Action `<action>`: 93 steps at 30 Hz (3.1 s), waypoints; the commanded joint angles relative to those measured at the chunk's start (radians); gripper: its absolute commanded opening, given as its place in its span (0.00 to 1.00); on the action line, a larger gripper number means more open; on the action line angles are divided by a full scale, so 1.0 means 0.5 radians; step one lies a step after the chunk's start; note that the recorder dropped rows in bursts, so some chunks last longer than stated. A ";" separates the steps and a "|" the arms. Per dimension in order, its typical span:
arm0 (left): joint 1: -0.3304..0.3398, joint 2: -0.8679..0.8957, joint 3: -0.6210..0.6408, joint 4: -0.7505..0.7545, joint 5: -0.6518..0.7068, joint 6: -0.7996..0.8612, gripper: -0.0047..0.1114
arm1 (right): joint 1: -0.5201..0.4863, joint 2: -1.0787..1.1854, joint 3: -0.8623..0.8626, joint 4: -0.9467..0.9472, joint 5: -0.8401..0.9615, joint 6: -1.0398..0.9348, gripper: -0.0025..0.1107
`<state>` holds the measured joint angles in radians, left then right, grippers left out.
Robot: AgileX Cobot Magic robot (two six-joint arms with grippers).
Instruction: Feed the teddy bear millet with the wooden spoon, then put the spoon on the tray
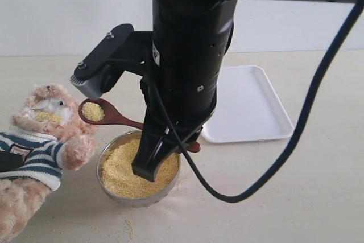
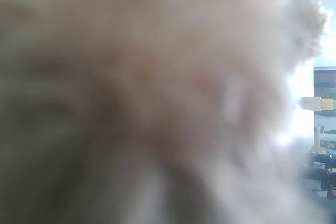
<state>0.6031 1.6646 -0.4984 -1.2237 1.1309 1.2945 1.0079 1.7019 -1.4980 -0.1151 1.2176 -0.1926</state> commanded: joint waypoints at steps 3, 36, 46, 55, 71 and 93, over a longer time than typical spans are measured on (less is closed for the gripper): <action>0.007 -0.003 -0.006 -0.035 0.031 0.017 0.08 | 0.046 0.063 -0.127 -0.076 0.007 0.022 0.02; 0.007 -0.003 -0.006 -0.035 0.031 0.017 0.08 | 0.120 0.701 -0.784 -0.341 0.007 -0.050 0.02; 0.007 -0.003 -0.006 -0.035 0.031 0.017 0.08 | 0.120 0.743 -0.804 -0.463 0.007 -0.050 0.02; 0.007 -0.003 -0.006 -0.035 0.031 0.017 0.08 | 0.147 0.811 -0.844 -0.572 -0.008 -0.050 0.02; 0.007 -0.003 -0.006 -0.035 0.031 0.017 0.08 | 0.336 0.927 -0.921 -1.147 -0.022 0.059 0.02; 0.007 -0.003 -0.006 -0.035 0.035 0.017 0.08 | 0.443 0.971 -0.913 -1.461 0.007 0.305 0.02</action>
<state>0.6031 1.6646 -0.4984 -1.2237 1.1309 1.2945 1.2229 2.1930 -1.9519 -0.8314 1.2166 -0.0590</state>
